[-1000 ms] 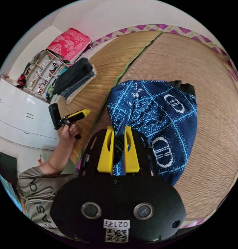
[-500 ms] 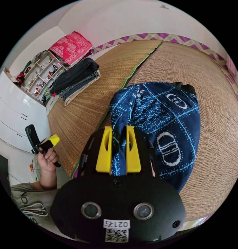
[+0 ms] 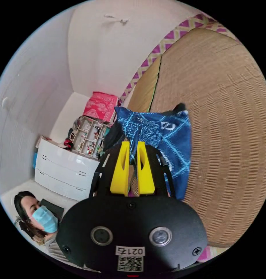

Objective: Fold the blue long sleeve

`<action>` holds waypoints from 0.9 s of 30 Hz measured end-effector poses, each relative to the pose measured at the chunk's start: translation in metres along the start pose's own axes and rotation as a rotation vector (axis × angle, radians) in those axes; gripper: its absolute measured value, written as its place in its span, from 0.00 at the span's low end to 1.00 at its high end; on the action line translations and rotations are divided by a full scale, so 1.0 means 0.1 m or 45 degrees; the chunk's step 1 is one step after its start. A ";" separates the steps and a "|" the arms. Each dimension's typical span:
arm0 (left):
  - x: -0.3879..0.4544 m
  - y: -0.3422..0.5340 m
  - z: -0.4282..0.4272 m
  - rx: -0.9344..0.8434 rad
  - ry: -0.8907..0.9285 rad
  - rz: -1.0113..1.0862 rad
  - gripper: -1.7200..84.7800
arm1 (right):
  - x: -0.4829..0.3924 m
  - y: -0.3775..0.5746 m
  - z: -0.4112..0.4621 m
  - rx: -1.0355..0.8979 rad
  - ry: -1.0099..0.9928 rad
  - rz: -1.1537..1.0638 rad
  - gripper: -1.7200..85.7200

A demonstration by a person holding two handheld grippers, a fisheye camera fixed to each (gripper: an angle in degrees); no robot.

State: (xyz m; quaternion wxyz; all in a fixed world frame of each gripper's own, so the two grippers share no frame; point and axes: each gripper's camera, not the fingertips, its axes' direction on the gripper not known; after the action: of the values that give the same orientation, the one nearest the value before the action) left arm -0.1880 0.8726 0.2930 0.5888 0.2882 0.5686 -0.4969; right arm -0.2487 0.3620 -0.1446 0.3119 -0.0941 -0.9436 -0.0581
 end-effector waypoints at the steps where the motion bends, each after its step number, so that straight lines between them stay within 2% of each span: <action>1: 0.00 -0.04 0.05 -0.013 0.005 0.000 0.01 | 0.07 -0.02 -0.21 0.020 0.006 0.003 0.07; 5: 0.04 -0.22 0.35 -0.063 0.032 0.009 0.01 | 0.86 0.00 -1.48 0.113 0.173 0.091 0.08; 9: 0.11 -0.40 0.72 -0.153 0.069 0.021 0.01 | 1.95 0.46 -2.37 0.194 0.442 0.365 0.09; 12: 0.23 -0.56 1.06 -0.277 0.019 0.070 0.01 | 1.93 0.78 -2.81 0.384 0.510 0.299 0.08; 16: 0.30 -0.76 1.44 -0.363 -0.170 0.080 0.07 | 1.42 0.61 -2.33 0.186 0.547 -0.075 0.09; 18: 0.25 -0.83 1.57 -0.391 -0.195 0.043 0.11 | 1.13 0.41 -1.74 -0.003 0.586 -0.274 0.10; 21: 0.11 -0.89 1.71 -0.426 -0.146 -0.055 0.16 | 0.97 0.18 -1.19 -0.153 0.732 -0.464 0.11; 24: 0.06 -0.92 1.76 -0.463 -0.203 -0.090 0.18 | 1.01 0.04 -0.82 -0.337 0.930 -0.636 0.13; 27: 0.06 -0.95 1.91 -0.525 -0.225 -0.064 0.15 | 1.18 0.01 -0.65 -0.498 0.906 -0.665 0.09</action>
State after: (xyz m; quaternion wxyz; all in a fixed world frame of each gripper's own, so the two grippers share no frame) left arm -0.2022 0.6658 0.3445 0.6703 0.1029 0.6113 -0.4080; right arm -0.3036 0.3683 -0.0216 0.5670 0.1151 -0.7417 -0.3394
